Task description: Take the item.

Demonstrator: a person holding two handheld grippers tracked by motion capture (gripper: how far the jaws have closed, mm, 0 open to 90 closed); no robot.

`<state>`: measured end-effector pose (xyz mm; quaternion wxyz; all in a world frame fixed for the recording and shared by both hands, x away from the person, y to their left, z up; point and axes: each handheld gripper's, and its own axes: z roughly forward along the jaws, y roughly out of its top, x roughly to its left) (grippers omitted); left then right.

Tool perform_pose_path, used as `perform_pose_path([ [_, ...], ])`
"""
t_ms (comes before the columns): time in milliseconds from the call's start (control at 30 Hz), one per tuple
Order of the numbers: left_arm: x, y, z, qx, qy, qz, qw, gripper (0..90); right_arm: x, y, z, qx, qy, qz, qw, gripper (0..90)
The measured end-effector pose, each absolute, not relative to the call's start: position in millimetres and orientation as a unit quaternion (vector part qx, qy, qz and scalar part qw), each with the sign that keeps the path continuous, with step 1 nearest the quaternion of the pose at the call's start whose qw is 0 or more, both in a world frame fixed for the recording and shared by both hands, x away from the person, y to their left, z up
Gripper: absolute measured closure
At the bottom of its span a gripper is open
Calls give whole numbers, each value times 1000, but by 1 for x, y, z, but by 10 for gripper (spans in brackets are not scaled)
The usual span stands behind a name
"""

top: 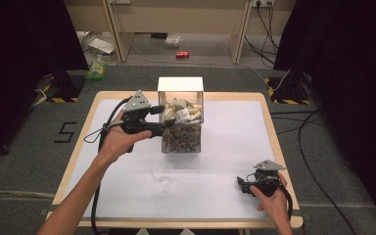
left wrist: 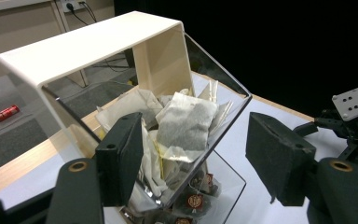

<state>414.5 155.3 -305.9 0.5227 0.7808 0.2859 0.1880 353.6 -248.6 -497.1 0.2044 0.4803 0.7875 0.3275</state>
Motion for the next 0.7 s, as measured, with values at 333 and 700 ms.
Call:
perform_pose_path([
  [333,425,144,-306,789,282,186,513,408,354,-249,-497,480,788,327,204,72],
  [700,433,137,-310,791,286,183,509,422,354,-249,-497,480,788,327,204,72],
])
